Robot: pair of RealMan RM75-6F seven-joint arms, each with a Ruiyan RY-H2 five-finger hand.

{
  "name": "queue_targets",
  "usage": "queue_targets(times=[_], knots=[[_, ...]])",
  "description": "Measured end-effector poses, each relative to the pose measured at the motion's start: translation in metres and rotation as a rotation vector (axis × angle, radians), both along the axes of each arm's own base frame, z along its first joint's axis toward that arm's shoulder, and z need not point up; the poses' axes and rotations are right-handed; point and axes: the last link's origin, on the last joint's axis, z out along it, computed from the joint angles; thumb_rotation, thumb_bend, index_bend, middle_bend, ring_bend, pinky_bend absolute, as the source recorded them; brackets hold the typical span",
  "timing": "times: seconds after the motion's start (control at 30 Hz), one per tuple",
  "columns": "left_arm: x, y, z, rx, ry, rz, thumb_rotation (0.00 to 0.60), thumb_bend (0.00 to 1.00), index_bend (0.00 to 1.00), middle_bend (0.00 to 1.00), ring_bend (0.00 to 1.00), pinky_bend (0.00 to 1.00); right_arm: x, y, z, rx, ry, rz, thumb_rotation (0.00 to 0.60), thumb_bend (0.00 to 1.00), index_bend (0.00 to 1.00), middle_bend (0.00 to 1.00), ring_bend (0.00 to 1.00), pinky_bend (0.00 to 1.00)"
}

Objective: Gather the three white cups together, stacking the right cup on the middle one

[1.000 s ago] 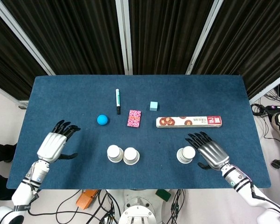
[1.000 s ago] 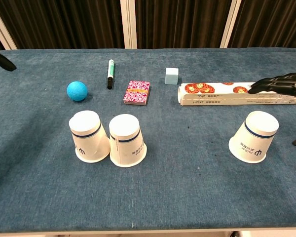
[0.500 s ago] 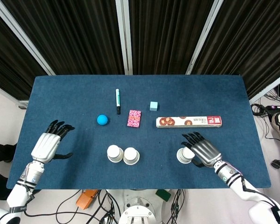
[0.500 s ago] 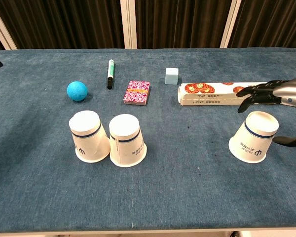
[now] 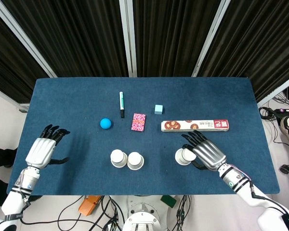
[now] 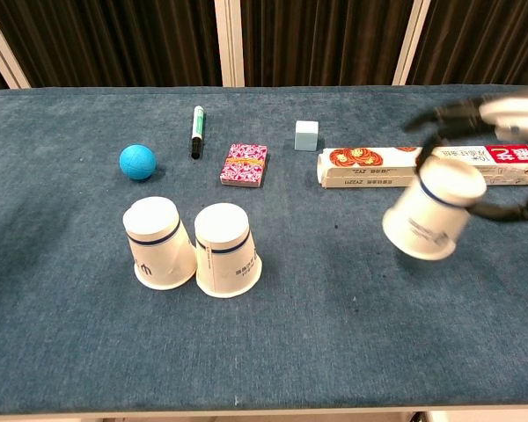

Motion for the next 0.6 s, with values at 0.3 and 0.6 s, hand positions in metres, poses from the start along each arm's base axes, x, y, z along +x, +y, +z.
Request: queue_targets(times=[0.3,0.6], knots=[[-0.016,-0.008,0.004,0.025,0.002,0.053,0.589,0.12,0.2,0.18,0.09,0.0,0.087,-0.018,-0.002,0.058,-0.112,0.212,0.6,0.55,0.44,0.13,0.0,0.05],[-0.022,-0.01,0.008,0.039,0.006,0.072,0.59,0.12,0.2,0.18,0.09,0.0,0.153,-0.03,-0.047,0.172,-0.118,0.305,0.6,0.55,0.41,0.13,0.0,0.05]])
